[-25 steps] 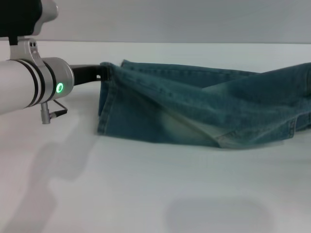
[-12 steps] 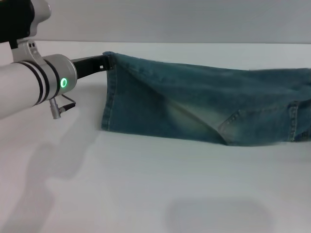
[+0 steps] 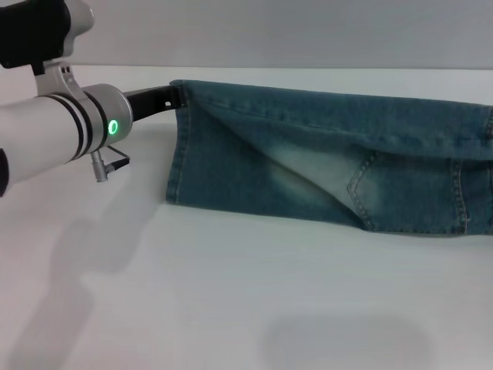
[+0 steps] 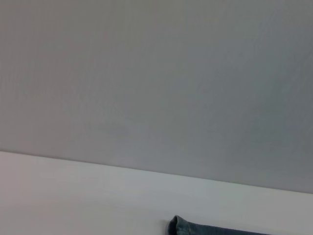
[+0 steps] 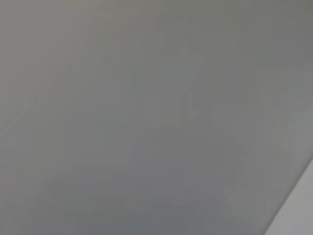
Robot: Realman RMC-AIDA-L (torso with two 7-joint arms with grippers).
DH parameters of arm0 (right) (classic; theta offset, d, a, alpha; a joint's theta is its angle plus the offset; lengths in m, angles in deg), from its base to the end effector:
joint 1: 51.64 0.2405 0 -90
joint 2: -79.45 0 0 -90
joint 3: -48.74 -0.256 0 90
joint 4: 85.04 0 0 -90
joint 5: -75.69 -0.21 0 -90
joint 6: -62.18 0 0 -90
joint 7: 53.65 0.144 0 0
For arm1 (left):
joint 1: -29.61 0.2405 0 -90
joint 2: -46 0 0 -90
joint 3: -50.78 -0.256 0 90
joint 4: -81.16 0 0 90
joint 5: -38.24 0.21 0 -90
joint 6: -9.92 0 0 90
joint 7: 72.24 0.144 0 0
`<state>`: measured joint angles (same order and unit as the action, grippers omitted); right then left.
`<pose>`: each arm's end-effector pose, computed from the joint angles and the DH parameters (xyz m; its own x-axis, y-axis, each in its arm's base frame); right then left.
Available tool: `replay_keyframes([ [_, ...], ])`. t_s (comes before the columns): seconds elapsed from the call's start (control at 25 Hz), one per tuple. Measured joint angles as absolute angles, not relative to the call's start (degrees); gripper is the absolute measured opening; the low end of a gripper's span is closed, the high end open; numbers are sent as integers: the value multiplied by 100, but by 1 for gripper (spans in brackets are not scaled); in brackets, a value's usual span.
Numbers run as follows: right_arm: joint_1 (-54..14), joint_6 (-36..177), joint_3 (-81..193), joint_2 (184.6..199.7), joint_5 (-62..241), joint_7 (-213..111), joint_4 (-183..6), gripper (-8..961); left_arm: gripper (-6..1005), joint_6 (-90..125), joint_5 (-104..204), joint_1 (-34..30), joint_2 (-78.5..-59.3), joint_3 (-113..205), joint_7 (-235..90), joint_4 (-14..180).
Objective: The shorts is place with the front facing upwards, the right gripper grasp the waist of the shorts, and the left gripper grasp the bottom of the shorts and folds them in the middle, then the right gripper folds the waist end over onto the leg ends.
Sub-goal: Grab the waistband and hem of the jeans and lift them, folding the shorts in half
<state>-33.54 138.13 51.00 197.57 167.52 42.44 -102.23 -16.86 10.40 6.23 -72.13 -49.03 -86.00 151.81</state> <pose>0.3958 0.2790 0.0641 -0.2610 -0.1323 -0.9562 -0.9604 -0.0646 0.2711 -0.1913 0.3996 -0.0301 0.4555 0.5938 0.6633 0.8795 -0.1845 -0.4387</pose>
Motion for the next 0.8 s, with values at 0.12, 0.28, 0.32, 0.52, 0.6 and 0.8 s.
replay_keyframes([
  [0.12, -3266, 13493, 5093, 19761, 16608, 3987, -10181, 103, 137, -1255, 1010, 492, -7214, -4992, -8583, 14759],
  [0.28, -3137, 12682, 5088, 19755, 16188, 3660, -10011, 109, 139, -442, 872, 363, -7217, -5276, -8586, 14139],
  [0.32, -3104, 12545, 5087, 19749, 16164, 3536, -9999, 110, 140, -15, 814, 288, -7225, -5431, -8612, 13823],
  [0.52, -3015, 12143, 5126, 19728, 16159, 2969, -10011, 157, 142, 398, 761, 140, -7214, -5658, -8639, 13519],
  [0.6, -3052, 12151, 5147, 19727, 16178, 2904, -10042, 199, 143, 378, 756, 130, -7208, -5664, -8637, 13541],
  [0.8, -3301, 12472, 5216, 19800, 16441, 2892, -10238, 305, 335, 113, 789, 201, -7191, -5660, -8550, 13903],
])
